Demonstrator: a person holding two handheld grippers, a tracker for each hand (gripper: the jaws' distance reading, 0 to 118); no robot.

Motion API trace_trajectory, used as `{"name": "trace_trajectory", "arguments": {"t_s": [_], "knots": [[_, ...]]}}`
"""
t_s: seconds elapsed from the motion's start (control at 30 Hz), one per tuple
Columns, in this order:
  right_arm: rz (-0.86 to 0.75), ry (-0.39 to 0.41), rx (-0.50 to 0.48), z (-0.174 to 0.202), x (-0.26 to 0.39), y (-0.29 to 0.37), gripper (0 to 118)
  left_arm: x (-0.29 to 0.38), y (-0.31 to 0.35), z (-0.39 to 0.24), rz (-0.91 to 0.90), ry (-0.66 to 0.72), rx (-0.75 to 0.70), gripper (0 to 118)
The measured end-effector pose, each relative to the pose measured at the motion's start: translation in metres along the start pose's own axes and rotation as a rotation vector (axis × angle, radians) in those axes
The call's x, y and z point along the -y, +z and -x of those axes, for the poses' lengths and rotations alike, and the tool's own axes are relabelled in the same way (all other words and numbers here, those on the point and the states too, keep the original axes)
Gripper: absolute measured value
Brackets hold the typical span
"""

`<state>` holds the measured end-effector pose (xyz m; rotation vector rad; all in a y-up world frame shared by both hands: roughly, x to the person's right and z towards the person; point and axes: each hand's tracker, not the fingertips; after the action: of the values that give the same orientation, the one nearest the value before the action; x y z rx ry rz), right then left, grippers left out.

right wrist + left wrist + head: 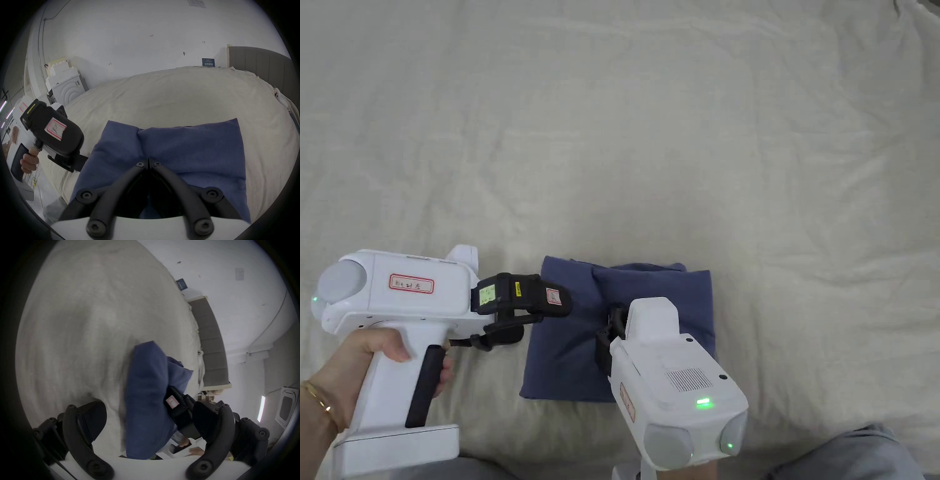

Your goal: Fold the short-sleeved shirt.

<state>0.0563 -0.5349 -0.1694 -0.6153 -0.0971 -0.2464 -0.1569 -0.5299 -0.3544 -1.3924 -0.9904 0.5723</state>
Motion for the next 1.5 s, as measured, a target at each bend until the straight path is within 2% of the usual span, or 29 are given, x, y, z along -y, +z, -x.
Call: {"name": "trace_trajectory", "arguments": {"t_s": [0.2,0.3,0.4,0.43,0.57,0.6,0.67,0.73,0.93,1.0,1.1,1.2,1.33,1.5], "knots": [[0.006,-0.032,-0.015,-0.004,-0.002,0.000,0,-0.009,-0.010,0.013,0.052,0.078,0.149,107],[0.011,-0.075,-0.031,-0.009,-0.002,-0.001,0,-0.008,-0.025,0.011,0.092,0.068,0.187,92],[0.021,-0.110,-0.051,-0.014,-0.005,-0.001,0,-0.008,-0.037,0.009,0.115,0.049,0.183,73],[0.025,-0.124,-0.059,-0.016,-0.005,-0.002,0,-0.008,-0.037,0.009,0.117,0.044,0.179,52],[0.045,-0.175,-0.081,-0.023,-0.010,-0.003,0,-0.005,-0.041,0.016,0.096,0.005,0.011,24],[0.057,-0.179,-0.087,-0.024,-0.012,-0.003,0,-0.003,-0.038,0.015,0.078,0.037,0.080,23],[0.064,-0.188,-0.093,-0.026,-0.021,0.002,0,0.002,-0.036,0.006,0.056,0.033,0.031,21],[0.048,-0.188,-0.095,-0.029,-0.030,0.013,0,0.005,-0.034,-0.010,0.032,-0.027,-0.045,20],[-0.135,-0.125,-0.074,-0.051,-0.085,0.078,0,0.007,-0.033,-0.070,0.023,-0.047,-0.292,17],[-0.195,-0.098,-0.046,-0.061,-0.101,0.102,0,0.005,-0.029,-0.086,0.020,-0.009,-0.320,17],[-0.272,-0.068,-0.038,-0.073,-0.123,0.137,0,0.001,-0.014,-0.098,0.010,-0.041,-0.294,17],[-0.335,-0.019,0.010,-0.082,-0.139,0.167,0,-0.001,0.016,-0.104,-0.033,-0.079,-0.370,17],[-0.357,-0.133,-0.008,-0.093,-0.154,0.189,0,-0.008,0.072,-0.094,-0.088,-0.085,-0.467,17],[-0.385,-0.108,0.029,-0.093,-0.159,0.195,0,-0.017,0.150,-0.063,-0.143,-0.093,-0.615,17]]}}
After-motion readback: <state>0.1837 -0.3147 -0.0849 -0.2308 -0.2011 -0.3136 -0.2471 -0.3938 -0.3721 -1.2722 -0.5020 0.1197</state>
